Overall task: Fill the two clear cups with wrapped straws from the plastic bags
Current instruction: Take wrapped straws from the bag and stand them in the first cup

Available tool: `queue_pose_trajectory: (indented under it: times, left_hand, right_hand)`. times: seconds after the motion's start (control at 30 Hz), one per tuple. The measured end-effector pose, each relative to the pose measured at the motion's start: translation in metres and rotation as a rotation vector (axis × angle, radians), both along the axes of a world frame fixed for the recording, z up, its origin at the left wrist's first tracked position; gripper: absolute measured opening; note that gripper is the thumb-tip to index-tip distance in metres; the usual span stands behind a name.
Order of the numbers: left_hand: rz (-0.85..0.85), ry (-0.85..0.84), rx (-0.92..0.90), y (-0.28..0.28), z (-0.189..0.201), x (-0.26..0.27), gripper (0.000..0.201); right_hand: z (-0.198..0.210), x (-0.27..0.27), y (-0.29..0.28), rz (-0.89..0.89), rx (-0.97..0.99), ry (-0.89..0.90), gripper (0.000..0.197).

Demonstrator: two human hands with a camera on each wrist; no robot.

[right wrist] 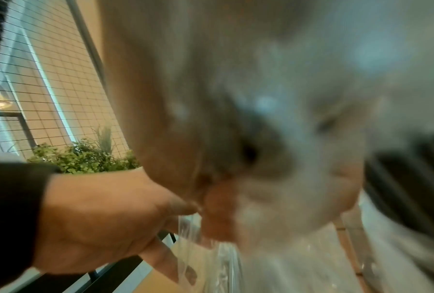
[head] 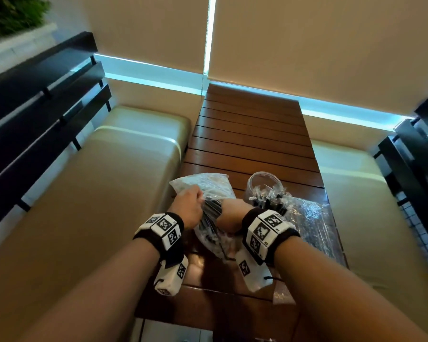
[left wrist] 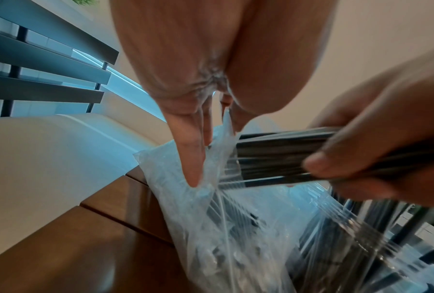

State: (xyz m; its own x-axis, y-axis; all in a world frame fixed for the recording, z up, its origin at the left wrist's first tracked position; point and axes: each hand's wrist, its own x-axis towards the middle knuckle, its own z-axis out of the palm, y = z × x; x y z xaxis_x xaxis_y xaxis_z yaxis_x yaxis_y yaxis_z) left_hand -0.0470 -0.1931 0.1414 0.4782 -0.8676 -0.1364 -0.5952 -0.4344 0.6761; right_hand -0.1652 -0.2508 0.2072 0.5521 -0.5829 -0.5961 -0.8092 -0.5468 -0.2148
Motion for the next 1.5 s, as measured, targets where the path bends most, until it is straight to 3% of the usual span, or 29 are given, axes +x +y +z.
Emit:
queue_pose_trajectory:
  times: [0.13, 0.37, 0.47, 0.6, 0.7, 0.77, 0.87, 0.93, 1.0, 1.1, 1.2, 1.27, 1.33, 1.4, 1.5]
  left_hand:
    - [0.049, -0.028, -0.009, -0.011, -0.002, -0.004, 0.01]
    - [0.074, -0.098, 0.032, -0.03, -0.003, -0.007, 0.009]
    - [0.027, -0.165, 0.066, -0.032, -0.005, -0.009, 0.006]
    - [-0.028, -0.127, 0.173, -0.026, -0.006, -0.021, 0.004]
    - [-0.032, -0.098, 0.083, -0.02, 0.008, -0.028, 0.024]
    - [-0.026, 0.091, -0.146, -0.017, 0.034, -0.036, 0.024]
    - [-0.098, 0.703, -0.365, -0.01, 0.084, -0.05, 0.02]
    - [-0.069, 0.95, -0.45, -0.009, 0.105, -0.054, 0.034]
    - [0.066, 1.045, -0.506, -0.014, 0.12, -0.055, 0.047]
    - [0.345, 1.066, -0.559, -0.023, 0.136, -0.058, 0.035]
    - [0.424, 0.91, -0.66, -0.024, 0.146, -0.055, 0.029]
    - [0.382, 0.659, -0.697, -0.019, 0.147, -0.051, 0.031]
    - [0.318, 0.36, -0.685, -0.013, 0.144, -0.044, 0.039]
    - [0.245, 0.085, -0.585, -0.009, 0.14, -0.042, 0.038]
    - [0.112, -0.054, -0.538, -0.004, 0.131, -0.05, 0.022]
  right_hand:
    - [0.031, -0.033, -0.002, 0.098, -0.035, 0.063, 0.024]
    - [0.075, -0.096, -0.012, 0.073, -0.048, 0.028, 0.027]
    - [0.087, -0.112, -0.019, 0.008, -0.003, -0.076, 0.023]
    - [0.095, -0.122, -0.027, -0.103, 0.109, -0.242, 0.025]
    - [0.088, -0.119, -0.027, -0.104, 0.091, -0.461, 0.025]
    - [0.074, -0.11, -0.025, -0.055, -0.056, -0.58, 0.025]
    - [0.047, -0.091, -0.019, 0.012, -0.221, -0.743, 0.022]
    - [0.035, -0.076, -0.014, 0.029, -0.288, -0.817, 0.029]
    - [0.028, -0.062, -0.009, 0.037, -0.326, -0.845, 0.04]
    - [0.03, -0.044, -0.003, 0.081, -0.279, -0.867, 0.058]
    - [0.044, -0.043, -0.007, 0.199, -0.244, -0.858, 0.066]
    - [0.063, -0.052, -0.014, 0.224, -0.317, -0.898, 0.051]
    - [0.091, -0.06, -0.021, 0.105, -0.355, -1.132, 0.033]
    - [0.127, -0.064, -0.027, -0.049, -0.418, -1.404, 0.028]
    - [0.172, -0.061, -0.023, -0.039, -0.42, -1.492, 0.037]
